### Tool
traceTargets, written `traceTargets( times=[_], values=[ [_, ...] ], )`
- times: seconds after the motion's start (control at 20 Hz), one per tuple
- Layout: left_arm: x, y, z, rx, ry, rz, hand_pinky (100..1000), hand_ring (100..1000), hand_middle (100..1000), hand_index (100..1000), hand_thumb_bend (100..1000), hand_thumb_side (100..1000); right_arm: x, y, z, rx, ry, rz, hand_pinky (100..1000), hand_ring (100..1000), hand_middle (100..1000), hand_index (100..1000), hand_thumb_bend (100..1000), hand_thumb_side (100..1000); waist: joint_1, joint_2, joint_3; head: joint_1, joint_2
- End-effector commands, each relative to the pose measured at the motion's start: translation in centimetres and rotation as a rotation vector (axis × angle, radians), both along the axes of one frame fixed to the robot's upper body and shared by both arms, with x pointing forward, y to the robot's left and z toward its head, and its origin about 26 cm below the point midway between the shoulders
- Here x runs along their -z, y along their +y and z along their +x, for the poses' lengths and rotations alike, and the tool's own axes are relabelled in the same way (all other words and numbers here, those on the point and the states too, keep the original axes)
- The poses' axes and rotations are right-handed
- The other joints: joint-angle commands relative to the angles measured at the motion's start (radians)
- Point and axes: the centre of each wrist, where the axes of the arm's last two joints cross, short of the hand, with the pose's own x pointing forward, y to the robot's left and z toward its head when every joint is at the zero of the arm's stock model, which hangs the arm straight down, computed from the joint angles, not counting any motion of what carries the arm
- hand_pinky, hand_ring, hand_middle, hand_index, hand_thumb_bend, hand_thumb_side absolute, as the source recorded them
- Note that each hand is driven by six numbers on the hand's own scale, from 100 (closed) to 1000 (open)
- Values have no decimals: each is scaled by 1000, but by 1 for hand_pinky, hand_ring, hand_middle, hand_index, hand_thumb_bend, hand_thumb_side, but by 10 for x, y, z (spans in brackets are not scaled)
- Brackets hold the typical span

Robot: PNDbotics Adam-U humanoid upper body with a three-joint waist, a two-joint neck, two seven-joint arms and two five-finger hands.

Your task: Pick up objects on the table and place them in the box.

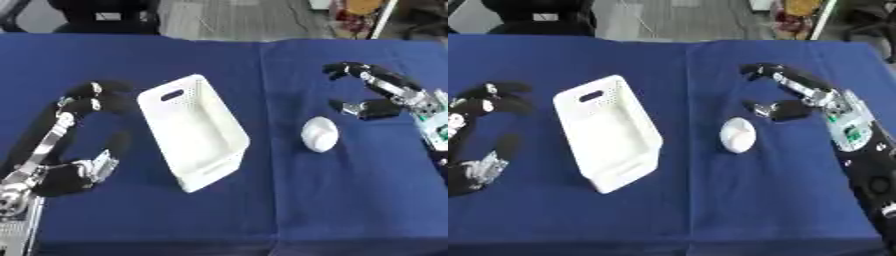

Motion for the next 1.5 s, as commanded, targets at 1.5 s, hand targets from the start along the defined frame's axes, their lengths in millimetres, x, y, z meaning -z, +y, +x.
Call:
traceTargets(
  times=[1.5],
  values=[
    [-7, -1, -1, 21, -18, 14, 635, 663, 821, 721, 241, 693, 8, 0, 4, -395, 85, -482, 988, 873, 918, 1000, 346, 665, -3, -18, 4, -2, 1]
  ],
)
